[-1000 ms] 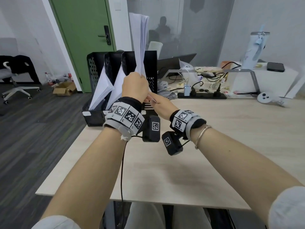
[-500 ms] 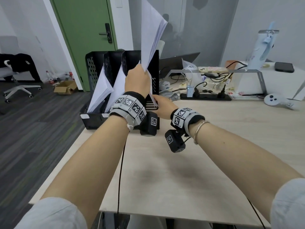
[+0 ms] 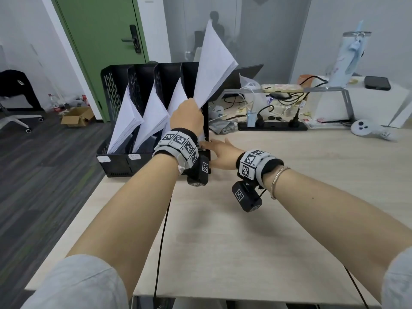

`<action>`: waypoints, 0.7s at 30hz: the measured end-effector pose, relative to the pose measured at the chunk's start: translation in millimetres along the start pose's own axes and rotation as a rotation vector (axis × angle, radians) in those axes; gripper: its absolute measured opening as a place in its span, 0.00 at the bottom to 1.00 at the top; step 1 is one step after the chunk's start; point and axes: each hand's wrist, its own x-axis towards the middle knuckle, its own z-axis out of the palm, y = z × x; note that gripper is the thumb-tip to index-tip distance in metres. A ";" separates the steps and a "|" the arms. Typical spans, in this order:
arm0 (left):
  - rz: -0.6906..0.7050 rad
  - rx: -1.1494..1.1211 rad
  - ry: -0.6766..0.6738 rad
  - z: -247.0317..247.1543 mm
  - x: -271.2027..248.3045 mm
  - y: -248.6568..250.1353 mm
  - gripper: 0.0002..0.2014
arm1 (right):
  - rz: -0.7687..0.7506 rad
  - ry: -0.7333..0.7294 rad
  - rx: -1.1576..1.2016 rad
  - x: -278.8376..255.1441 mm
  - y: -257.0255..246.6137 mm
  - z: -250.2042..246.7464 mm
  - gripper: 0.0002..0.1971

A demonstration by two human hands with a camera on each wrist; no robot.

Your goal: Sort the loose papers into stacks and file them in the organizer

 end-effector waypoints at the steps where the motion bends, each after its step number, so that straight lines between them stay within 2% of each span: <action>1: 0.004 0.002 -0.013 3.4 -0.5 -1.2 0.12 | -0.017 0.024 0.039 -1.7 2.3 -1.3 0.30; 3: -0.001 0.007 -0.033 8.7 -2.4 -2.2 0.12 | -0.037 0.091 0.105 -6.5 6.7 -6.6 0.28; 6: -0.013 0.043 -0.062 14.8 -3.9 -4.1 0.12 | -0.046 0.365 0.218 -16.6 8.2 -23.2 0.18; 9: -0.031 0.046 -0.084 18.5 -5.7 -7.0 0.11 | -0.090 0.668 0.398 -26.2 1.8 -44.3 0.19; 11: -0.045 0.041 -0.087 20.3 -6.7 -8.5 0.11 | -0.154 0.775 0.488 -28.5 -2.8 -55.5 0.23; 13: -0.055 0.042 -0.094 22.4 -7.8 -8.3 0.10 | -0.193 0.844 0.502 -28.6 -7.5 -64.1 0.23; 15: -0.052 0.049 -0.107 24.5 -7.9 -7.9 0.11 | -0.197 0.890 0.444 -25.2 -10.1 -70.0 0.19; 21: -0.042 0.023 -0.134 23.6 -5.5 -11.5 0.14 | -0.130 0.858 0.344 -9.2 -9.0 -74.7 0.18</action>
